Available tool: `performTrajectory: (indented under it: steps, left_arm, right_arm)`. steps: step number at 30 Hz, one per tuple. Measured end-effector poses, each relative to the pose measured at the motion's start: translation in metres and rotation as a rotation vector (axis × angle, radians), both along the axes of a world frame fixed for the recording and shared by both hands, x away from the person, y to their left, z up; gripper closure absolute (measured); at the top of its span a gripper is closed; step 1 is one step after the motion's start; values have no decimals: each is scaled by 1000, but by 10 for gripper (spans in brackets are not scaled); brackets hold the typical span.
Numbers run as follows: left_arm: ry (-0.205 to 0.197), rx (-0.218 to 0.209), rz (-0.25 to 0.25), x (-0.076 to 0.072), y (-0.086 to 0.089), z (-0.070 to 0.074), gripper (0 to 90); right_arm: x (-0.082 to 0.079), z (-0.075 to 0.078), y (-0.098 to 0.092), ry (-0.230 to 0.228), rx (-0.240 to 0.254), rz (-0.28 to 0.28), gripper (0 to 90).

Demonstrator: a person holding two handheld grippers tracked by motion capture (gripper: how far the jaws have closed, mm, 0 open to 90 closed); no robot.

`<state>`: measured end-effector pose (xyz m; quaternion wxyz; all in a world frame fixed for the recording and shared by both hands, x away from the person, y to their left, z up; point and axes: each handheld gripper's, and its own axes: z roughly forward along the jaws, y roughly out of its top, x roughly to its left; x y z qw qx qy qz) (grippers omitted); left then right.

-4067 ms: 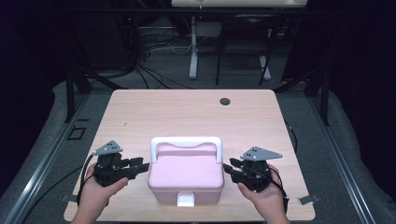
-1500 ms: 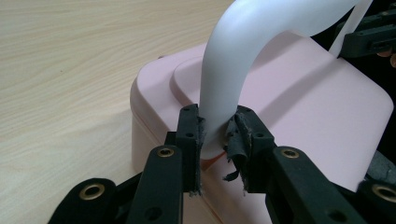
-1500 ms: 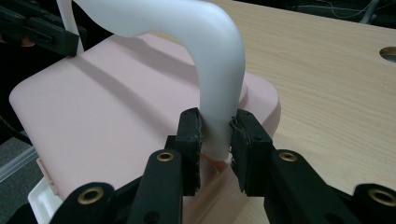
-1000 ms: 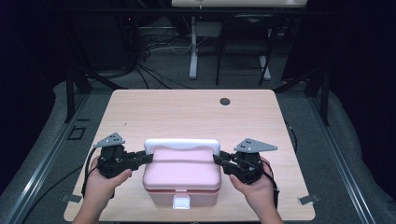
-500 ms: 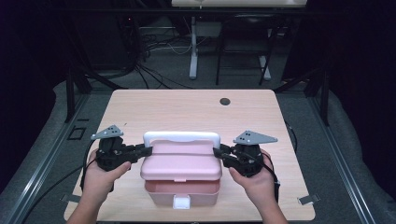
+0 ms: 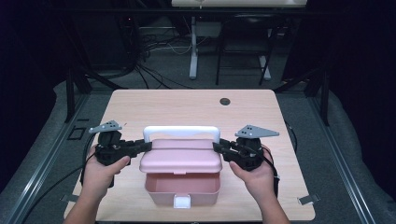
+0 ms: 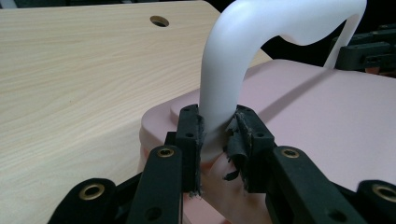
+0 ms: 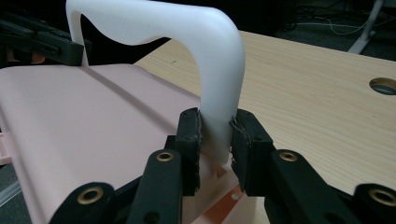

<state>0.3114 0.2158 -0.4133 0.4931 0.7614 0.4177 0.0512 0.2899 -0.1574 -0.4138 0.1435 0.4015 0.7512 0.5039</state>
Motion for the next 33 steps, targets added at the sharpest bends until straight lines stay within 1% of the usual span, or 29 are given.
performTrajectory:
  steps: [4, 6, 9, 12, 17, 19, 22, 23, 24, 25, 27, 30, 33]
  left_arm:
    - [-10, 10, -5, -1, 0, 0, 721]
    - [-18, 28, -4, -4, 1, 1, 704]
    - [-26, 43, -1, -9, 3, 2, 685]
    - [-36, 43, 5, -14, 9, 4, 664]
    - [-49, 44, -1, -27, 20, 4, 648]
    - [-58, 38, -1, -33, 23, 2, 645]
    - [-54, 37, 4, -40, 27, -4, 643]
    - [-52, 46, 4, -43, 30, -6, 642]
    - [-52, 39, 7, -44, 31, -8, 641]
    - [-52, 46, 7, -47, 34, -11, 642]
    - [-54, 37, 11, -50, 37, -15, 641]
    - [-49, 35, 17, -55, 40, -20, 641]
    - [-41, 44, 14, -60, 41, -26, 642]
  right_arm:
    - [-1, -1, 0, -4, 5, 2, 736]
    - [-1, 0, 0, -2, 2, 4, 736]
    - [-2, -1, 1, -6, -5, 5, 737]
    - [-3, -1, 1, -9, -10, 4, 737]
    - [-5, -1, 1, -10, -6, 2, 737]
    - [-5, -1, 1, -12, -6, 0, 737]
    - [-5, -1, 1, -7, -9, 0, 737]
    - [-5, -1, 1, -7, -9, 0, 737]
    - [-6, -1, 1, -6, -9, -1, 737]
    - [-6, -1, 1, -6, -9, -1, 737]
    - [-6, -1, 0, -9, -8, 0, 737]
    - [-6, -1, 0, -9, -10, 2, 737]
    - [-6, -2, 0, -10, -9, 1, 737]
